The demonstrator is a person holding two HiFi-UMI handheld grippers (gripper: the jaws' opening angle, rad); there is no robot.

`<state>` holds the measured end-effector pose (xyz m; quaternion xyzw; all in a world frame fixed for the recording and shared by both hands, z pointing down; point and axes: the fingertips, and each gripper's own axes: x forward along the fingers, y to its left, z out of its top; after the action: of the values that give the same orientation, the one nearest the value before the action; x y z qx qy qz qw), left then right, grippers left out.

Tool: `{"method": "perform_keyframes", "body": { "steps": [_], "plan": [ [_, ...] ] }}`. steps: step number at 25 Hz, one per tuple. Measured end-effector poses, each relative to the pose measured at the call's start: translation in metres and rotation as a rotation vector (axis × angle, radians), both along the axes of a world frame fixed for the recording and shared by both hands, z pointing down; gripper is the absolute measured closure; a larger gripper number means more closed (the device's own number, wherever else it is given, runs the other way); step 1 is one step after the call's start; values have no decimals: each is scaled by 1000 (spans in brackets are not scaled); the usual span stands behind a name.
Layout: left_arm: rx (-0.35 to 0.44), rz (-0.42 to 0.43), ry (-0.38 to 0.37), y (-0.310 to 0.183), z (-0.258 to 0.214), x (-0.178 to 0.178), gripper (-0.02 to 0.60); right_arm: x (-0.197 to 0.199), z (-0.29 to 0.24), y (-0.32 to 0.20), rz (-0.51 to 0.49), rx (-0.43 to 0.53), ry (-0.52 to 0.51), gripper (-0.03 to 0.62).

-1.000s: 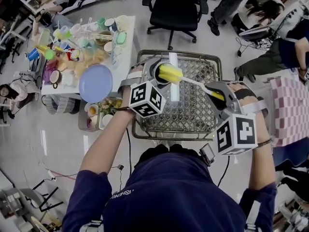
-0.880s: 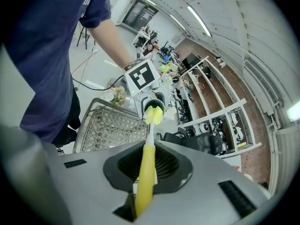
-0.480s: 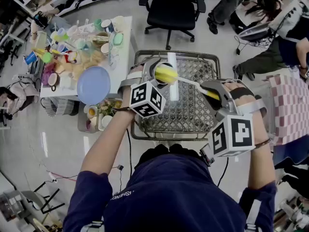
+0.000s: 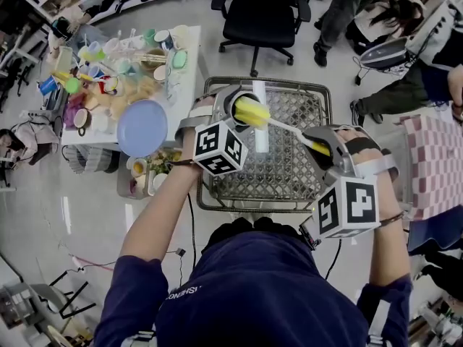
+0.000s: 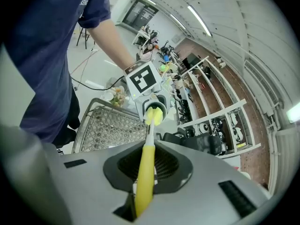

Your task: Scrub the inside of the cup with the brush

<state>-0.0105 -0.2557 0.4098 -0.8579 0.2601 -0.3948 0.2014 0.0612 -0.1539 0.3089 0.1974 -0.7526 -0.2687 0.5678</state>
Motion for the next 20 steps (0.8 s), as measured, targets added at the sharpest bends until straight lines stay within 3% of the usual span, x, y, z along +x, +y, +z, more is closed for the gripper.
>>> {"method": "perform_keyframes", "body": {
  "steps": [20],
  "plan": [
    [-8,7,-11,2,6,4,179,-3,8,0,14,3,17,565]
  ]
}}
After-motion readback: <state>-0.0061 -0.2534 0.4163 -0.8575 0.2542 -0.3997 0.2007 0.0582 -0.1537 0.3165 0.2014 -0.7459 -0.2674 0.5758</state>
